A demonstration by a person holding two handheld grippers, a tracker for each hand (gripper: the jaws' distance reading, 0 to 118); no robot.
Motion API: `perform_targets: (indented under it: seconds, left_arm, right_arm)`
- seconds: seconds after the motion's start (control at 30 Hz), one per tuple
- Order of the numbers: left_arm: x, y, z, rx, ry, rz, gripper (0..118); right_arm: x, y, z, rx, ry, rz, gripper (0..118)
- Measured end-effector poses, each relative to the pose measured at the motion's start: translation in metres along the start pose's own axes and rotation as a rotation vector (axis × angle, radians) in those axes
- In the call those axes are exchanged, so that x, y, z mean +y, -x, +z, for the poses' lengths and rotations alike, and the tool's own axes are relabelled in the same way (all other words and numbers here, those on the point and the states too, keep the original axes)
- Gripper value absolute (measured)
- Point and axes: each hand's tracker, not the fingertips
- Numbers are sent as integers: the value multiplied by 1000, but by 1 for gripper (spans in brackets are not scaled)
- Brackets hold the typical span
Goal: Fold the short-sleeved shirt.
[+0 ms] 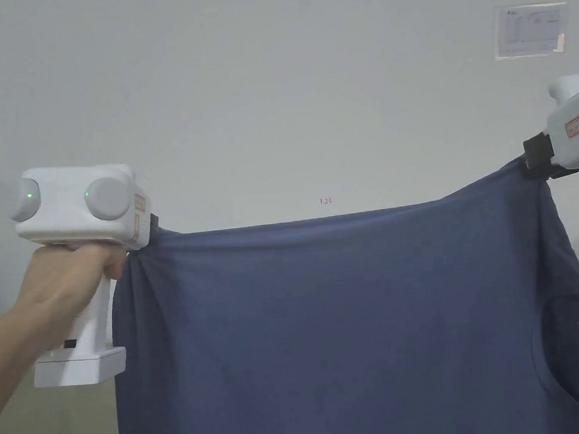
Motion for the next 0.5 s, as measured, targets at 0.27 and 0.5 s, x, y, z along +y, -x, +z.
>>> perform_targets:
  seconds: [0.27,0.5]
  left_arm:
    - [25,-21,-50,49,-14,-16,0]
    - [38,-41,-107,85,-16,-33,0]
  right_arm:
    - [32,-2,-58,-24,-8,16,2]
    - [54,-1,-112,-47,-21,8,2]
